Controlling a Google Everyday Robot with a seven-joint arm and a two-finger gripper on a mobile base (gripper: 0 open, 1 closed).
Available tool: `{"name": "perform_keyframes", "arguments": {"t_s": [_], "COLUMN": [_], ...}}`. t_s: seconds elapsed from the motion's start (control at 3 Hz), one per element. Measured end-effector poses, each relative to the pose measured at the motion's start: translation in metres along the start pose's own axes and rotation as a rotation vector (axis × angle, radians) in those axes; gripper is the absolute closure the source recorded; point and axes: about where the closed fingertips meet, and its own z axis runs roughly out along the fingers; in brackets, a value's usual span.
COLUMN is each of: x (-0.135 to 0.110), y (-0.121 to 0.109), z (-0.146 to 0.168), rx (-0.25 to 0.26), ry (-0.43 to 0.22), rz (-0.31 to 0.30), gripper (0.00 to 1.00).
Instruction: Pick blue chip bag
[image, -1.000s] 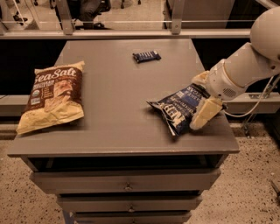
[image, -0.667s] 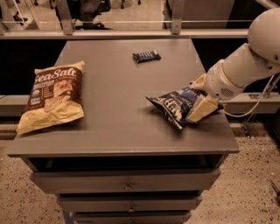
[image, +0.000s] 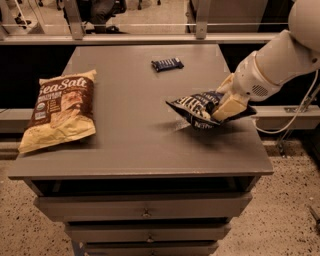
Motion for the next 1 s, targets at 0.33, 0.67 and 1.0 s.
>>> {"name": "perform_keyframes", "arguments": {"t_s": [0.33, 0.67, 1.0], "x": [-0.03, -0.065, -0.077], "y": [-0.01, -0.023, -0.025], "z": [-0.03, -0.063, -0.072], "rx": [0.031, 0.061, 0.068], "ry": [-0.064, -0.186, -0.221], "rz": [0.012, 0.03, 0.03], "gripper": [1.0, 1.0, 1.0]}}
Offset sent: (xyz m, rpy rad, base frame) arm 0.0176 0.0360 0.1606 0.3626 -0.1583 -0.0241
